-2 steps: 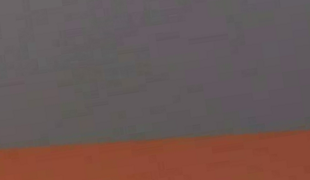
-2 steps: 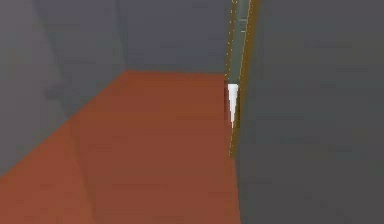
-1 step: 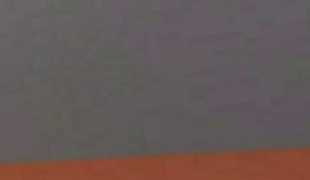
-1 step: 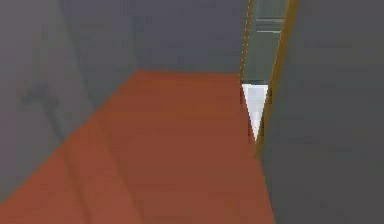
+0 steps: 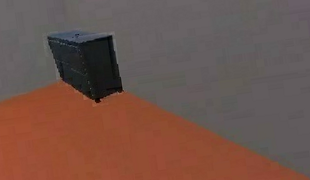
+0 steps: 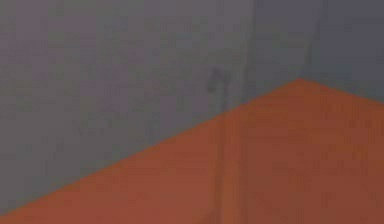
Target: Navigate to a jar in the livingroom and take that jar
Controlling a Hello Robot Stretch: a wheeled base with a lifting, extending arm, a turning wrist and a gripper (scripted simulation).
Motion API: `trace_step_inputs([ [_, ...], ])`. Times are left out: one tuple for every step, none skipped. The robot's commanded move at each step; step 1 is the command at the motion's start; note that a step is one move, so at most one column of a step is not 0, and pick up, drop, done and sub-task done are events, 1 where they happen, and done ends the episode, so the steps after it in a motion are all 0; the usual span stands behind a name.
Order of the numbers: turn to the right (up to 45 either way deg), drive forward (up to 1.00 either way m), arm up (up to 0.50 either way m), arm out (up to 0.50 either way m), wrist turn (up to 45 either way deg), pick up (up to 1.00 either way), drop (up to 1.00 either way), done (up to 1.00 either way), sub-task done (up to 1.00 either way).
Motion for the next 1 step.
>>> trace_step_inputs([
  [-39.0, 0.0, 0.0, 0.0, 0.0, 0.0, 0.0, 0.0, 0.0],
])
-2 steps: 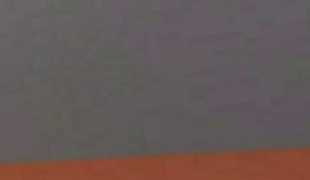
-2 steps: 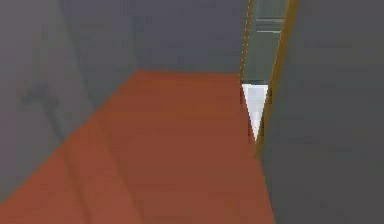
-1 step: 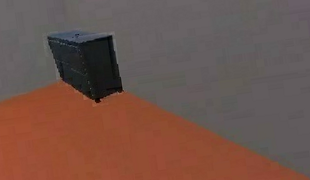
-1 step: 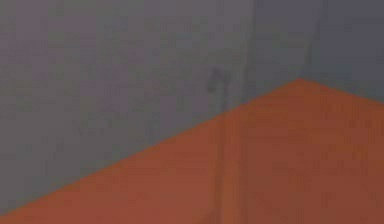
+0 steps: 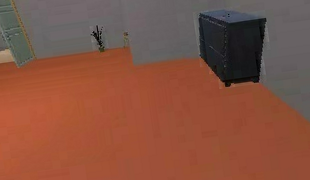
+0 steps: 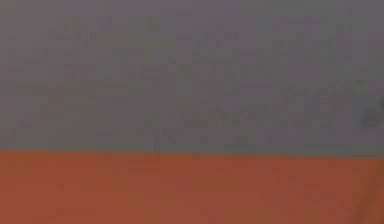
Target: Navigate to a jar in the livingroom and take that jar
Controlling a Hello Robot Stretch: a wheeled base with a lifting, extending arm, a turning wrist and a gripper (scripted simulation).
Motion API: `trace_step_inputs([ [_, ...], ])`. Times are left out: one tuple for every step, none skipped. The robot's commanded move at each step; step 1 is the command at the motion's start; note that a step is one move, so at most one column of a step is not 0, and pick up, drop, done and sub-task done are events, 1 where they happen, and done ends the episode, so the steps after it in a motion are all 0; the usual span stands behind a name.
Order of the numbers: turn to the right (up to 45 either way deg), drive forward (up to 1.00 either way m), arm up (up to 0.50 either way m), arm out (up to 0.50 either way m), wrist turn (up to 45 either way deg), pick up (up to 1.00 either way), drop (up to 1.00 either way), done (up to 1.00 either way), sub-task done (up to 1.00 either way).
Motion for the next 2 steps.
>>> trace_step_inputs([
  [0.0, 0.55, 0.0, 0.0, 0.0, 0.0, 0.0, 0.0, 0.0],
  [-39.0, 0.0, 0.0, 0.0, 0.0, 0.0, 0.0, 0.0, 0.0],
])
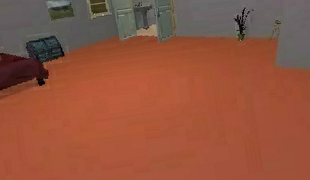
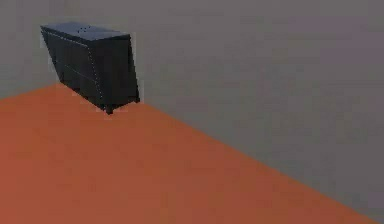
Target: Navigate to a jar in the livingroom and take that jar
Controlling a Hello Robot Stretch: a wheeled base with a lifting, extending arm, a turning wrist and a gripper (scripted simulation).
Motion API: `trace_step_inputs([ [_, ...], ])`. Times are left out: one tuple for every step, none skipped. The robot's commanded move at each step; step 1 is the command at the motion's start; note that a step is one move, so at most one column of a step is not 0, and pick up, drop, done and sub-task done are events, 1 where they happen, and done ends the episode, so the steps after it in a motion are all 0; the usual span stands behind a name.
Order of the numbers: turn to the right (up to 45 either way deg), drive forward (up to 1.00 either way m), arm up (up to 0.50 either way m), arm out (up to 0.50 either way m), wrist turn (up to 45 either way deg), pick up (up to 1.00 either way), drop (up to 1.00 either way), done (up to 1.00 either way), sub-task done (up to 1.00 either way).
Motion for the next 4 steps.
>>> trace_step_inputs([
  [0.0, 1.0, 0.0, 0.0, 0.0, 0.0, 0.0, 0.0, 0.0],
  [0.0, 1.0, 0.0, 0.0, 0.0, 0.0, 0.0, 0.0, 0.0],
  [0.0, 1.0, 0.0, 0.0, 0.0, 0.0, 0.0, 0.0, 0.0],
  [-3.0, 0.0, 0.0, 0.0, 0.0, 0.0, 0.0, 0.0, 0.0],
])
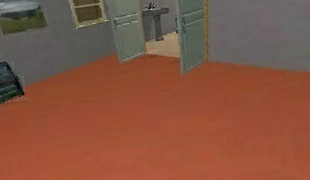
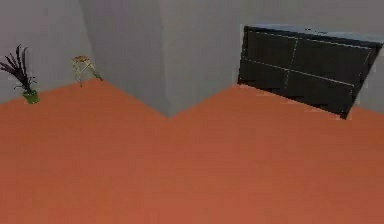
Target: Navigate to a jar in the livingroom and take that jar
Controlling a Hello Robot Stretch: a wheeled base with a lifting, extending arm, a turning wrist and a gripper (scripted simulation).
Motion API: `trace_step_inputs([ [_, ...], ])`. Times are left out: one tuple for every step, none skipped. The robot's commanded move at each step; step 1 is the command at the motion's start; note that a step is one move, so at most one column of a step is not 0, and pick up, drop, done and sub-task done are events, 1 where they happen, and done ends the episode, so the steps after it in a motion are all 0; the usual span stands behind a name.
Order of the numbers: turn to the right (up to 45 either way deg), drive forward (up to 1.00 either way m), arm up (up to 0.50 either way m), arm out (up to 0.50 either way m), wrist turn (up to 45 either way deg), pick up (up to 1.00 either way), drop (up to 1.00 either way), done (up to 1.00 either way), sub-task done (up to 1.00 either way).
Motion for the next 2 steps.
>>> trace_step_inputs([
  [0.0, 1.0, 0.0, 0.0, 0.0, 0.0, 0.0, 0.0, 0.0],
  [0.0, 1.0, 0.0, 0.0, 0.0, 0.0, 0.0, 0.0, 0.0],
])
